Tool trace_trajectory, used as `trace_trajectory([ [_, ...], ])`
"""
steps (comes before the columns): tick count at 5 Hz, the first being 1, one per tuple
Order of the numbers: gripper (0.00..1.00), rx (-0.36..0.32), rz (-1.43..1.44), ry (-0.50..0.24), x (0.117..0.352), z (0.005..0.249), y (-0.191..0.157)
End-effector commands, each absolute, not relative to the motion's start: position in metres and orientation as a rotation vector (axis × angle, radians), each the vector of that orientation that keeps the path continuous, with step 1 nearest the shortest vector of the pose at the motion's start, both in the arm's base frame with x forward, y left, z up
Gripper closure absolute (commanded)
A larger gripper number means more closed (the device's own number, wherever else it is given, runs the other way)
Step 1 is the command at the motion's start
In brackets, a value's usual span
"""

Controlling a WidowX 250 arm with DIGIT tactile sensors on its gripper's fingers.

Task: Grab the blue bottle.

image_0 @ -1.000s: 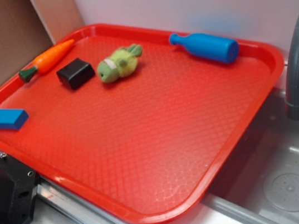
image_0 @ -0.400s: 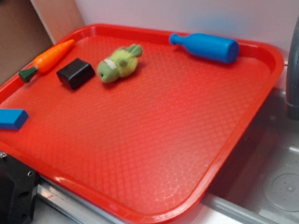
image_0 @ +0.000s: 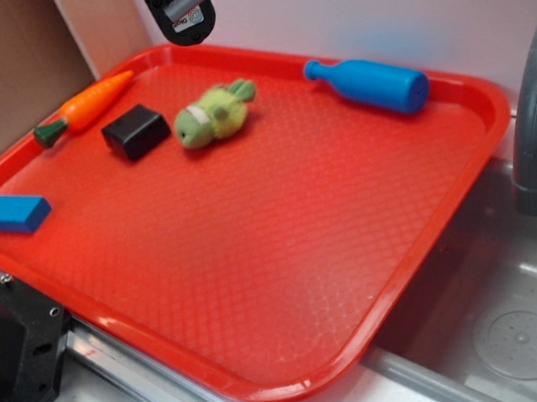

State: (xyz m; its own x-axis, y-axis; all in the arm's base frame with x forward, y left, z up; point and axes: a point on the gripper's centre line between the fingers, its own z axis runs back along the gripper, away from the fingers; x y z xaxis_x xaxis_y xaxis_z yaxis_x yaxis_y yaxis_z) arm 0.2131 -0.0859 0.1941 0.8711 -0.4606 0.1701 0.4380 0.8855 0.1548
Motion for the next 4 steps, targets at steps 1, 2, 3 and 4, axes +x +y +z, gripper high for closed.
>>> trace_trajectory([
  [1, 0.00, 0.102, -0.469, -0.260, 0.218, 0.210, -0.092],
  [2, 0.00, 0.165, -0.623, -0.398, 0.255, 0.185, -0.102],
  [3, 0.00, 0.188, -0.657, -0.454, 0.281, 0.169, -0.101],
  [4, 0.00, 0.172, -0.684, -0.452, 0.307, 0.150, -0.097],
])
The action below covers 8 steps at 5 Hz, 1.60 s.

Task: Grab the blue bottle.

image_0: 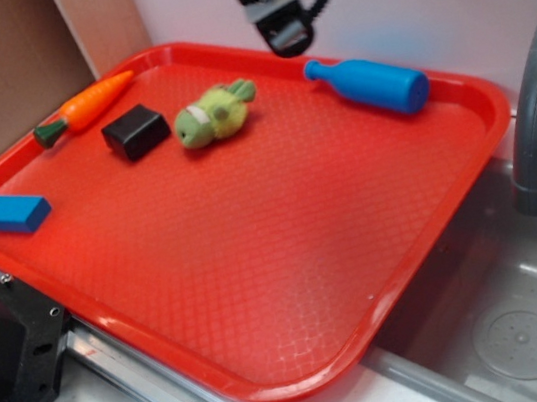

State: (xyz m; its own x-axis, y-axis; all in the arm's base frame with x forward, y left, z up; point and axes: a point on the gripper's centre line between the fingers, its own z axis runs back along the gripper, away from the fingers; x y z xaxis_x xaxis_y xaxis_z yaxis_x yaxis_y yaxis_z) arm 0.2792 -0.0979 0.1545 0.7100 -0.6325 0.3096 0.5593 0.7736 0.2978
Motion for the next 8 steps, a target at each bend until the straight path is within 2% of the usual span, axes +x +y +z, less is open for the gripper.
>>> trace_trajectory([
  [1, 0.00, 0.159, -0.728, -0.413, 0.330, 0.127, -0.100],
  [2, 0.00, 0.132, -0.747, -0.367, 0.347, 0.104, -0.101],
  [3, 0.00, 0.132, -0.783, -0.357, 0.362, 0.095, -0.103],
  [4, 0.00, 0.135, -0.803, -0.363, 0.368, 0.089, -0.107],
  [6, 0.00, 0.063, -0.820, -0.405, 0.374, 0.070, -0.105],
  [7, 0.00, -0.007, -0.796, -0.403, 0.361, 0.081, -0.104],
  [8, 0.00, -0.034, -0.756, -0.359, 0.325, 0.102, -0.113],
])
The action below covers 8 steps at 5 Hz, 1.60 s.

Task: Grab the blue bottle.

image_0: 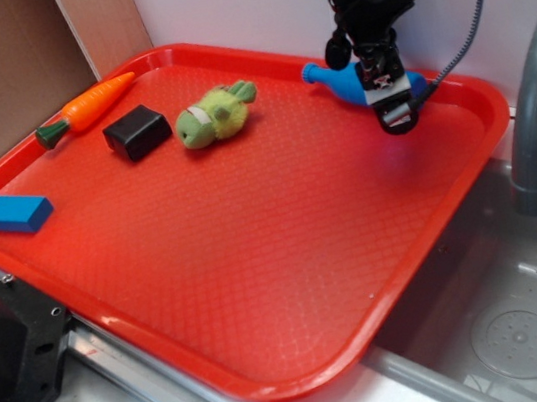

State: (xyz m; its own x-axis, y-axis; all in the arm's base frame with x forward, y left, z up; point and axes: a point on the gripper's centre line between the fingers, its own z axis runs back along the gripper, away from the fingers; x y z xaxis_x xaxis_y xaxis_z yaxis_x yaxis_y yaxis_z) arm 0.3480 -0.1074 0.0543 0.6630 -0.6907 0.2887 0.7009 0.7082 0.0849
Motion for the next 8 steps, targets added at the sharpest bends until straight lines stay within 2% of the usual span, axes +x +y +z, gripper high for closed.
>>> trace_trajectory([
  [1, 0.00, -0.018, -0.758, -0.291, 0.293, 0.116, -0.132],
  [2, 0.00, 0.032, -0.803, -0.318, 0.283, 0.131, -0.143],
  [3, 0.00, 0.081, -0.811, -0.377, 0.307, 0.121, -0.129],
  [5, 0.00, 0.124, -0.727, -0.377, 0.337, 0.088, -0.107],
  [6, 0.00, 0.140, -0.623, -0.395, 0.358, 0.074, -0.108],
  [7, 0.00, 0.156, -0.651, -0.423, 0.374, 0.072, -0.114],
  [8, 0.00, 0.137, -0.759, -0.451, 0.384, 0.068, -0.111],
])
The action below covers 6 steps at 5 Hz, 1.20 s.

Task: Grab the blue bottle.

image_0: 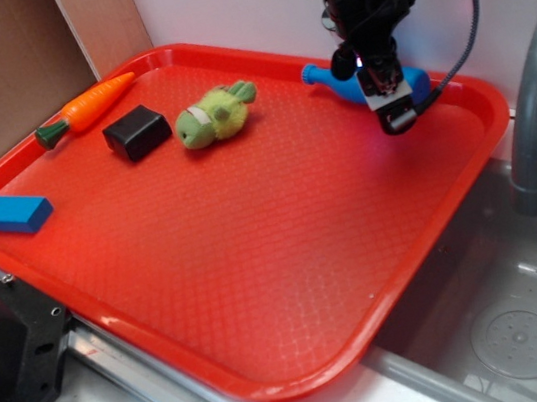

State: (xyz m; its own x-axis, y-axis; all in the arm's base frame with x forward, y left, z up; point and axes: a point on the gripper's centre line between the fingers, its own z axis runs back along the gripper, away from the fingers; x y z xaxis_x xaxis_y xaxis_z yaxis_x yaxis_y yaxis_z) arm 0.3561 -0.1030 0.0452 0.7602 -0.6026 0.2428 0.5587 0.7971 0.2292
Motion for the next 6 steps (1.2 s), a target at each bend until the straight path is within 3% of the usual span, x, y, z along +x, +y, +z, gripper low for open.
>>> trace_trajectory([
  [1, 0.00, 0.108, -0.797, -0.480, 0.386, 0.065, -0.104],
  [2, 0.00, 0.041, -0.844, -0.454, 0.377, 0.067, -0.100],
  [3, 0.00, 0.071, -0.781, -0.418, 0.350, 0.078, -0.102],
  [4, 0.00, 0.039, -0.749, -0.378, 0.323, 0.082, -0.112],
  [5, 0.13, -0.068, -0.694, -0.196, 0.314, 0.069, -0.124],
  [6, 0.00, -0.115, -0.626, -0.150, 0.316, 0.061, -0.124],
])
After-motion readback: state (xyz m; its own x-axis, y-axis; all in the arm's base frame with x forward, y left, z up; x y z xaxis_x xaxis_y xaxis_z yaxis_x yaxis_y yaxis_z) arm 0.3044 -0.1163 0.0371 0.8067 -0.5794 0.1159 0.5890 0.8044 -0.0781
